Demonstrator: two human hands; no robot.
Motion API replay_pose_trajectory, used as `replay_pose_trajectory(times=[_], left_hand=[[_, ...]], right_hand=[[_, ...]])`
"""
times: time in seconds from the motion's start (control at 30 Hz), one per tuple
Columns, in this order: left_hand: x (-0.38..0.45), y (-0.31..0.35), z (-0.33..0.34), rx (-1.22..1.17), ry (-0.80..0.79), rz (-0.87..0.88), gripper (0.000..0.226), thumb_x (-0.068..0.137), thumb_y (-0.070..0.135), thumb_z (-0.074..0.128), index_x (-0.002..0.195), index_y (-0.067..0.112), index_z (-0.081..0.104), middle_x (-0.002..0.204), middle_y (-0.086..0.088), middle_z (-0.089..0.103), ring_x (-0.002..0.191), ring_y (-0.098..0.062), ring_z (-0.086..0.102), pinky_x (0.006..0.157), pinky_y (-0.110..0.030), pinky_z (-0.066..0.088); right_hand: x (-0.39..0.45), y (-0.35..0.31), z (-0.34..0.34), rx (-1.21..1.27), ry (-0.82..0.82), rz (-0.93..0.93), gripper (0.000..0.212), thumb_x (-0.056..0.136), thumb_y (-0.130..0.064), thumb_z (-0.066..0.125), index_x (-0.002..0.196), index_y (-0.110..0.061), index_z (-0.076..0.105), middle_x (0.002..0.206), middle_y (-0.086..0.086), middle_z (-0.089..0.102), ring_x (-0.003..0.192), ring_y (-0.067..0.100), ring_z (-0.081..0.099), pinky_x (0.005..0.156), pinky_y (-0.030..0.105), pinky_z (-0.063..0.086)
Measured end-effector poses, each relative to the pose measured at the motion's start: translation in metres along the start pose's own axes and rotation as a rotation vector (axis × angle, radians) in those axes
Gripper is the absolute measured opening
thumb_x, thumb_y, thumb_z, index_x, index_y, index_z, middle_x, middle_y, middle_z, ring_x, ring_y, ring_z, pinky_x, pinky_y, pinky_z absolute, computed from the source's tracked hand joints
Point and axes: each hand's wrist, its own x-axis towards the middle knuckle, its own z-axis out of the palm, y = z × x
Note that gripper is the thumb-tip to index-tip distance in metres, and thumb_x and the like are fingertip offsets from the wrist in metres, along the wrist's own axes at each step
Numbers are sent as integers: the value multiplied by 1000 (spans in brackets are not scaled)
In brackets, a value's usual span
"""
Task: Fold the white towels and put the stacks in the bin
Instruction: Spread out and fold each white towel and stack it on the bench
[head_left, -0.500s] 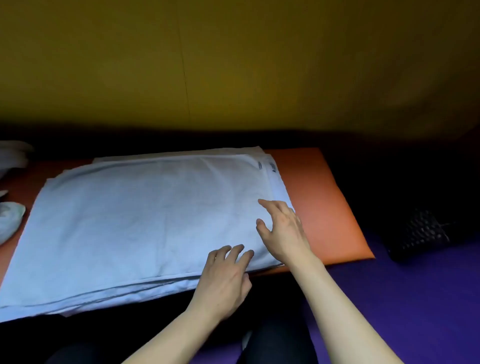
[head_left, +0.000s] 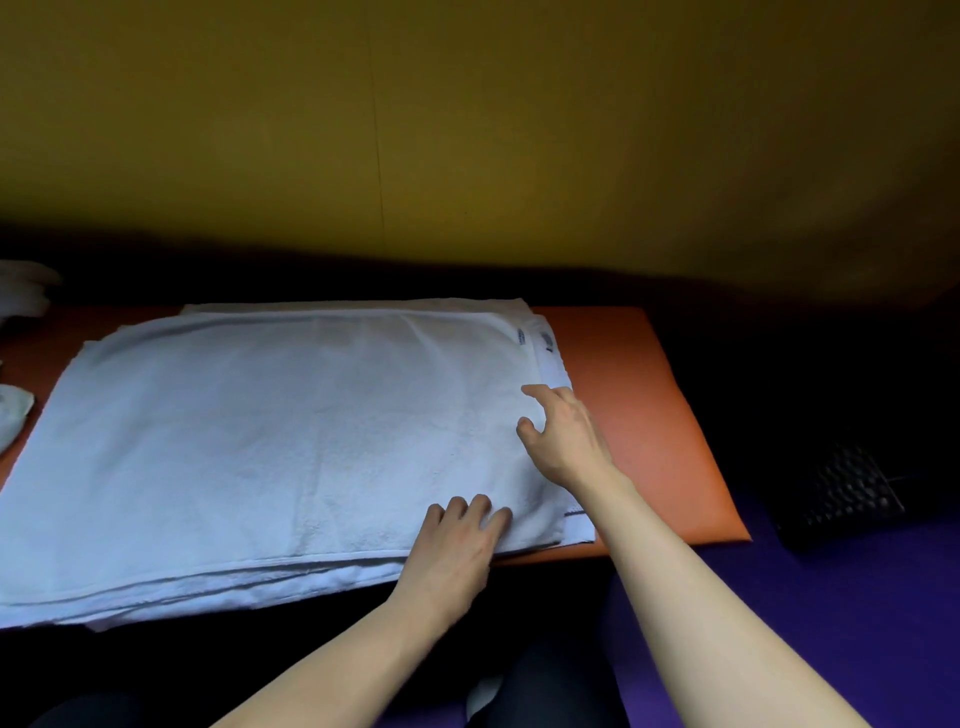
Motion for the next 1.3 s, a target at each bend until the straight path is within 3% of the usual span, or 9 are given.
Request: replay_pose_trajectory(times=[0.1,0.37,0.47,0.57,0.8,0.93,1.07,1.13,1.3], left_hand=[[9,-3,6,-21,37,-29,69,54,8,77,116,28,56,91,3,54,70,-25,50,61,-37,41],[17,-6,12,-106,137,-81,34,59,8,83,78,23,60,76,5,57,61,-22,50,52,-34,41],[16,-7,13,-276,176,-121,28,72,8,80,84,23,59,72,6,54,59,-19,51,51,-34,46],[7,-11,8,-493,194,-205,12,96,13,55,102,23,52,84,8,52,71,-16,52,62,-37,48],[7,-1,-18,-728,198,-367,6,97,22,39,100,21,34,72,3,44,70,-23,41,67,-38,34],[8,6,-35,-903,236,-423,29,92,49,37,84,24,49,65,-1,54,71,-24,53,71,-39,45],[2,17,-55,-787,208,-402,59,101,60,34,61,17,34,55,-1,38,64,-23,43,65,-34,32],[-1,24,-64,-785,213,-353,58,102,58,39,63,15,35,58,-5,47,69,-29,50,66,-35,35],[-5,46,-93,-960,249,-192,28,100,52,46,89,30,59,76,4,72,79,-19,68,77,-35,52]], right_hand=[[22,5,3,-14,-29,24,50,98,-28,52,147,-24,45,143,8,47,132,29,44,105,41,41],[87,19,3,158,2,174,51,93,-28,57,142,-19,52,134,11,54,120,30,55,98,38,47],[110,19,4,241,-4,226,46,94,-28,60,137,-12,55,130,13,60,119,30,56,86,29,42],[130,13,8,307,-7,246,48,94,-32,66,133,-6,59,131,13,62,121,30,57,89,29,42],[160,-4,15,800,62,516,43,86,-14,78,122,1,61,114,13,66,102,29,66,81,32,48],[159,-1,10,949,87,506,44,79,-20,82,118,-3,68,112,15,71,95,31,71,92,43,57],[147,-4,-13,1095,166,494,30,81,-9,81,108,-2,70,87,13,72,58,15,71,50,24,56],[141,-3,-31,1090,235,486,23,83,-6,78,105,-4,70,79,6,68,53,9,66,42,16,48],[127,-7,-71,1128,337,427,30,73,-9,80,102,-5,76,96,7,76,74,13,73,61,24,56]])
